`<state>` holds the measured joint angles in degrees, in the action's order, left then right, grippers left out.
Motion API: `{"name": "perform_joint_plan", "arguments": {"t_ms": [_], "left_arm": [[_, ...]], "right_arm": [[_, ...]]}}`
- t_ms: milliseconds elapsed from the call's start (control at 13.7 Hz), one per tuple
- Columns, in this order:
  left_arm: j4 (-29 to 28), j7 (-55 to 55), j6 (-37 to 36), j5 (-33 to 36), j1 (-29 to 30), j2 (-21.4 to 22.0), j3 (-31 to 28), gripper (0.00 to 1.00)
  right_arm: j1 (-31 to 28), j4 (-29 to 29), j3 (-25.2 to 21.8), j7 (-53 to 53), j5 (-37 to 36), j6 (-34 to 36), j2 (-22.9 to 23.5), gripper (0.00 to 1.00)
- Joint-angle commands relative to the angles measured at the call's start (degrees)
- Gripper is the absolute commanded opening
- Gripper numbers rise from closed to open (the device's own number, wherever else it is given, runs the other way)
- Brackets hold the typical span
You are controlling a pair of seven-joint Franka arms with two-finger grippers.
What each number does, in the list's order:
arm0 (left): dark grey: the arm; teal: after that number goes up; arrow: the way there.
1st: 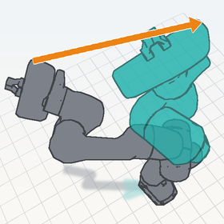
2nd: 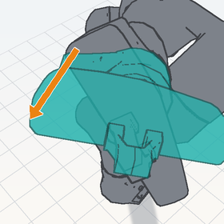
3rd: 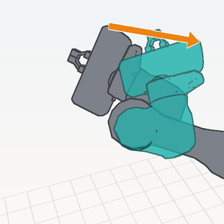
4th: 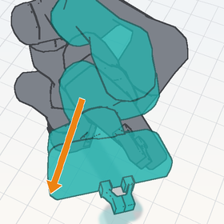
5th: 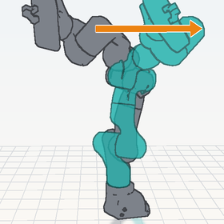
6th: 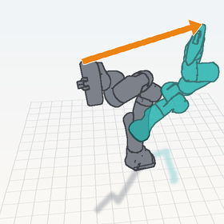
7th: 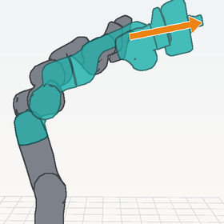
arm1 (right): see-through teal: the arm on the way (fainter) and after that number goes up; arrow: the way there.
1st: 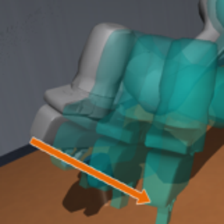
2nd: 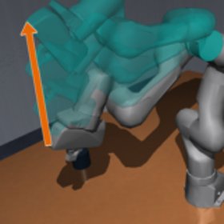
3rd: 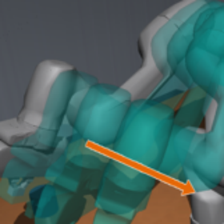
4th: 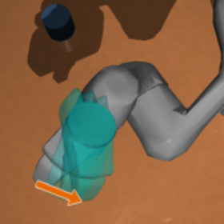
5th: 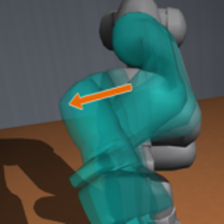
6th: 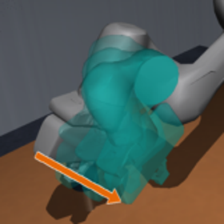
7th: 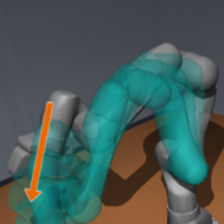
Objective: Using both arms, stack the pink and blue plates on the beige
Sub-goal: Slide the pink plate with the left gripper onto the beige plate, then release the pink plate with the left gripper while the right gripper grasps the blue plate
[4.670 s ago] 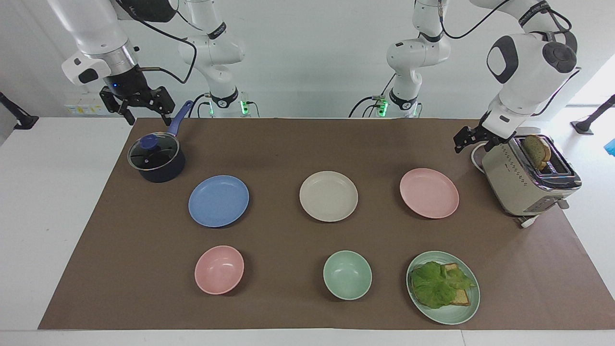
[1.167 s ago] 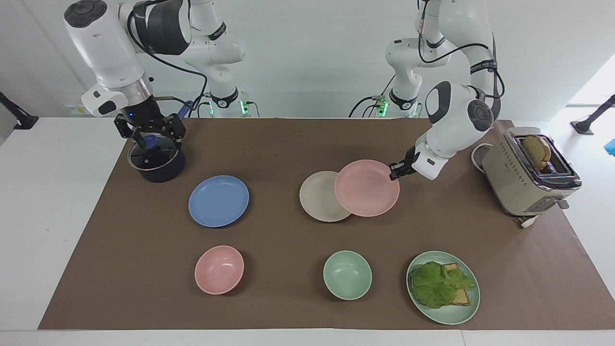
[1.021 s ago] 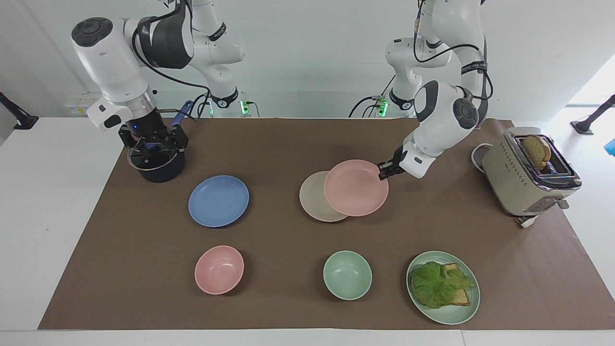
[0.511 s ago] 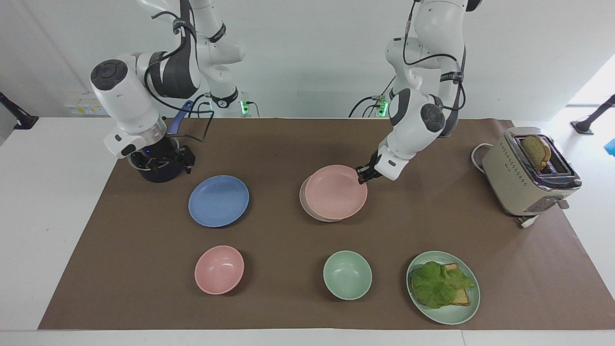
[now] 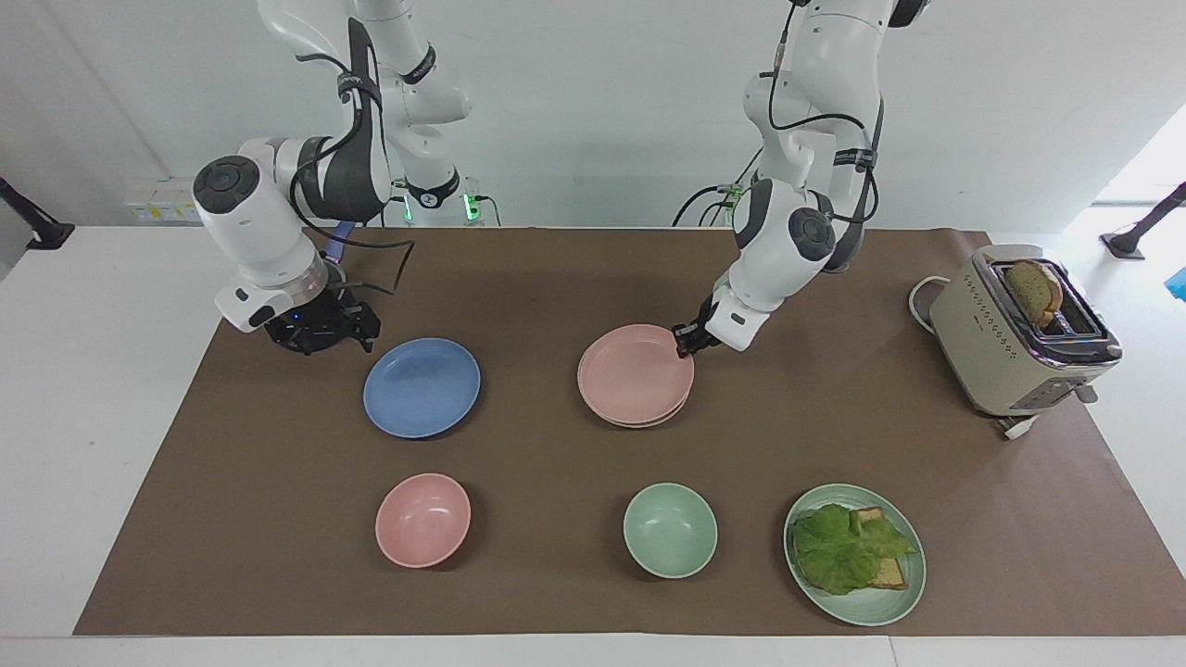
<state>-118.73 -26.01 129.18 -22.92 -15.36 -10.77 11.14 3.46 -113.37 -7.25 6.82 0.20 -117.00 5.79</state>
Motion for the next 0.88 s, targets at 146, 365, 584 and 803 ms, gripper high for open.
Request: {"name": "perform_joint_plan", "arguments": {"t_ms": [146,365,584,803], "left_arm": [[0.7,0.2,0.5,-1.1,-0.2,0.1,-0.9,1.0],[2.7,0.1,-4.1,1.1,2.3,1.0,-1.5,1.0],[8.7,0.4,-14.8,8.8,8.9,2.5,-1.5,1.0],[10.8,4.9,-19.7,11.1,15.5,6.3,-1.6,1.0]], "right_arm": [[-1.4,-3.3,0.3,2.9,2.3,-3.4,0.6,1.0],[-0.7,-5.0,0.4,2.9,3.6,-6.9,2.7,1.0],[-0.8,-5.1,0.4,4.2,4.1,-10.3,6.1,1.0],[-0.7,-6.2,0.4,9.6,10.2,-12.9,9.3,1.0]]}}
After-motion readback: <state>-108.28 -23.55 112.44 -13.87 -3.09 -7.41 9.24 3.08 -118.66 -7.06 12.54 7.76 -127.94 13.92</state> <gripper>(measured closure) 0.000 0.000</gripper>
